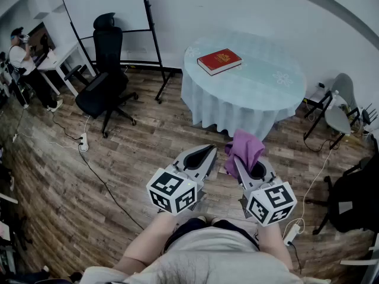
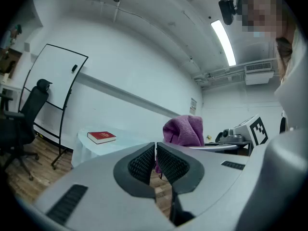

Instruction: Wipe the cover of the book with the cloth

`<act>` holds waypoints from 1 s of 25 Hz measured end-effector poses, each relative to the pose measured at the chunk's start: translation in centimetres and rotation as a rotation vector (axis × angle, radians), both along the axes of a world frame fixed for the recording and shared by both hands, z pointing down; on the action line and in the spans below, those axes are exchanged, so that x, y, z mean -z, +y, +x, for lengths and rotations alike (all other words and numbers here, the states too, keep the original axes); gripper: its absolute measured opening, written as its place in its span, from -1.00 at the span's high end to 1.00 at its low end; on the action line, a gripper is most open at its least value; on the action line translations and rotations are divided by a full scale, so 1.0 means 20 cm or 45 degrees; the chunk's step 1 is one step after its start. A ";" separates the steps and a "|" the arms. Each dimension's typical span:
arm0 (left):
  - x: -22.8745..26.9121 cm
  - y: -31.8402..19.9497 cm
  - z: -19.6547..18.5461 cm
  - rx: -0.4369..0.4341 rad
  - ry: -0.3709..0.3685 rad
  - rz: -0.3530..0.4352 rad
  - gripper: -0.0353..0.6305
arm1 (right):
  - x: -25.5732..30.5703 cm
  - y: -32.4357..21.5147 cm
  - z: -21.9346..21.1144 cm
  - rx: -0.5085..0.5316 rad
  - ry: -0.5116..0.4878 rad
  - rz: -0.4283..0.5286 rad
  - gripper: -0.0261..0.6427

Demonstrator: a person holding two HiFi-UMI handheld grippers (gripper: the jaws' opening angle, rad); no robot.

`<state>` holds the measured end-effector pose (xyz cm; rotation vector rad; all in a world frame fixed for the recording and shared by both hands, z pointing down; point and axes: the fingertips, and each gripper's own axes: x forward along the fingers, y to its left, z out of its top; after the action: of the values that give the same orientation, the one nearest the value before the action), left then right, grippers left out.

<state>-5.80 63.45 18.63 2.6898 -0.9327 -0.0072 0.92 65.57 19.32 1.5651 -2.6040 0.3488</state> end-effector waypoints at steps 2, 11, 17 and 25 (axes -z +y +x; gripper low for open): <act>0.00 0.00 -0.01 0.003 -0.002 -0.003 0.80 | 0.01 -0.01 -0.01 -0.006 -0.003 0.003 0.70; 0.02 0.00 -0.05 -0.011 0.015 0.019 0.80 | -0.02 -0.03 -0.08 0.000 -0.005 -0.009 0.70; 0.02 -0.02 -0.08 -0.053 0.013 0.032 0.80 | -0.04 -0.04 -0.13 0.008 0.005 -0.019 0.69; -0.04 -0.13 -0.10 -0.046 0.006 -0.003 0.80 | -0.05 -0.13 -0.12 -0.030 -0.020 0.002 0.69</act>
<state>-7.73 60.88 19.52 2.7030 -0.8825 -0.0047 -1.45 62.95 20.40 1.6008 -2.5999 0.3623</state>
